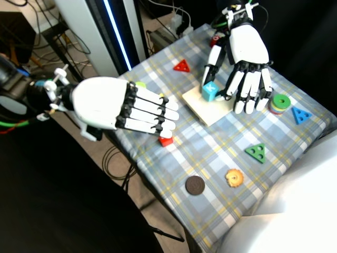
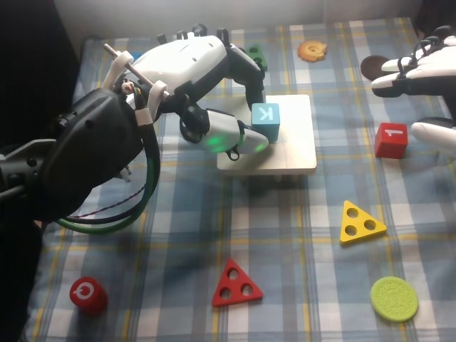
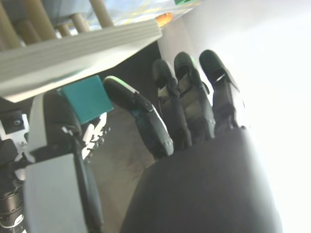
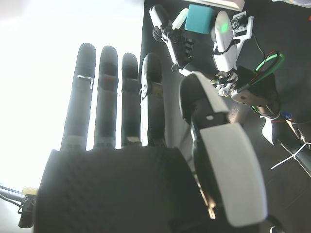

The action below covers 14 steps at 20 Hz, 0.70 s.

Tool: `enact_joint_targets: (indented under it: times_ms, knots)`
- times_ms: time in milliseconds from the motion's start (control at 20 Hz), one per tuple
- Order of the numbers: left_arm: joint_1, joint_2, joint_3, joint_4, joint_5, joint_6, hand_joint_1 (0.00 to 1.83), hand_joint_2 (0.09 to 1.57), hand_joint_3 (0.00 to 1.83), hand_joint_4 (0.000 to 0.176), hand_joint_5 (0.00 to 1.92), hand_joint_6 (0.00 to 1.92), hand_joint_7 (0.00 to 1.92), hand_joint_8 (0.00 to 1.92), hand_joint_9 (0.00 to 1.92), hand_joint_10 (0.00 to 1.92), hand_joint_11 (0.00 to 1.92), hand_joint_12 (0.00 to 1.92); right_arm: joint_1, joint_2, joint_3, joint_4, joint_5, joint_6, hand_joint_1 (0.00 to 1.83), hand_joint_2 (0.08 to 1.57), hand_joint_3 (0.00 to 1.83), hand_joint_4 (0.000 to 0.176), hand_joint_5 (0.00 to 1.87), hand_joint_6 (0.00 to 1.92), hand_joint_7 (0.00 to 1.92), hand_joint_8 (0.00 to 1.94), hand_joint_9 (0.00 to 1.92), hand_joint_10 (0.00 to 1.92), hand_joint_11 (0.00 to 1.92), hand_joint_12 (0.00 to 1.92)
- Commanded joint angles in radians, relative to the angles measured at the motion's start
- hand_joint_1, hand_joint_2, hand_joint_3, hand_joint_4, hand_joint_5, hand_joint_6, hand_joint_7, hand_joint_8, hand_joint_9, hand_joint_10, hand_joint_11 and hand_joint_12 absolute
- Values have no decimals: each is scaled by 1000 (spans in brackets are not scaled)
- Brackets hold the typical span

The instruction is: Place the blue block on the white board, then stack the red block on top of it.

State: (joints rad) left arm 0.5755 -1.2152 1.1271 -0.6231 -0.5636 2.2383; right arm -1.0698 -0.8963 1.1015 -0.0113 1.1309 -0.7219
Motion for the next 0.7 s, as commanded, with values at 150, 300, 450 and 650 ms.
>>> enact_joint_targets:
  times_ms: [150, 300, 450, 650]
  knots:
    - [-14, -7, 10, 17, -82, -5, 1008, 1122, 1, 176, 945, 1023, 665, 0, 486, 0, 0, 738, 8, -5, 5, 20, 120, 7, 581, 1383, 0, 2, 599, 1, 551, 1, 554, 2, 370, 475]
    - [-14, -8, 13, 14, -80, -5, 1011, 1119, 0, 176, 951, 1014, 661, 0, 484, 0, 0, 724, 8, -5, 5, 20, 120, 7, 571, 1383, 1, 3, 600, 2, 551, 1, 551, 2, 363, 494]
    - [-13, -8, 15, 13, -77, -5, 1007, 1121, 0, 176, 944, 1026, 641, 1, 475, 0, 0, 627, 8, -5, 5, 20, 120, 7, 571, 1382, 0, 0, 599, 1, 552, 1, 555, 3, 363, 496]
    - [-13, -8, 15, 12, -76, -5, 1004, 1124, 1, 176, 936, 1038, 622, 1, 462, 1, 0, 639, 8, -5, 5, 20, 120, 7, 573, 1380, 0, 0, 604, 3, 553, 1, 555, 2, 361, 495]
